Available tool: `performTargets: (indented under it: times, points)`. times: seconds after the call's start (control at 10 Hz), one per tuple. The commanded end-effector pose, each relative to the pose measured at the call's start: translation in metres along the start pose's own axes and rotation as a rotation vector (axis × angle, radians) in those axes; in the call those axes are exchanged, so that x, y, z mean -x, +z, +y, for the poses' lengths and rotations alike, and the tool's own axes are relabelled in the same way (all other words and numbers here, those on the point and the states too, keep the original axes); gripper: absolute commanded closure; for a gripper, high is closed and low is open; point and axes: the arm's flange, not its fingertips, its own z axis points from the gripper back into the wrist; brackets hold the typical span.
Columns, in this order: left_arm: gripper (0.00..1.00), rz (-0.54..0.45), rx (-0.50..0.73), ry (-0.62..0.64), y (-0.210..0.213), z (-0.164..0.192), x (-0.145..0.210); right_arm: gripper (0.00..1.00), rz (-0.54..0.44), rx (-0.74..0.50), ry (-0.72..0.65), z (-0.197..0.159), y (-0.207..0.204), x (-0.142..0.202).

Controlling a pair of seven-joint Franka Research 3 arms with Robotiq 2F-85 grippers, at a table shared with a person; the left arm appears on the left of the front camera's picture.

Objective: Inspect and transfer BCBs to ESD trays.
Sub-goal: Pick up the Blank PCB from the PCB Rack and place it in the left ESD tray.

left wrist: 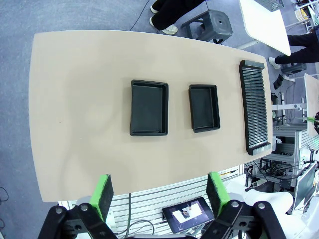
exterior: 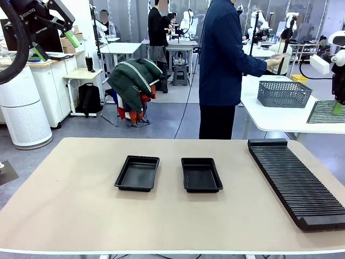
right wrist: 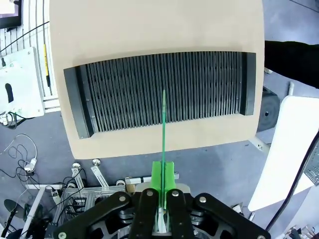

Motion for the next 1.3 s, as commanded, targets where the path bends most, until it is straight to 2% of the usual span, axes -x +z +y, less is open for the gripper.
performTargets:
  times: [0.0,0.6,0.9,1.2]
  points:
    - [0.00,0.000,0.000,0.001,0.000,0.001,0.001,1.00,0.004,0.005,0.007,0.000,-0.003,0.000]
    - [0.00,0.000,0.000,0.001,0.000,0.001,0.001,0.98,0.000,0.000,0.000,0.000,0.000,0.000]
    - [0.00,0.000,0.000,0.001,0.000,0.001,0.001,0.98,-0.189,-0.094,-0.302,-0.013,-0.024,-0.036]
    - [0.00,0.000,0.000,0.001,0.000,0.001,0.001,0.98,-0.349,-0.278,-0.555,-0.010,-0.051,-0.106]
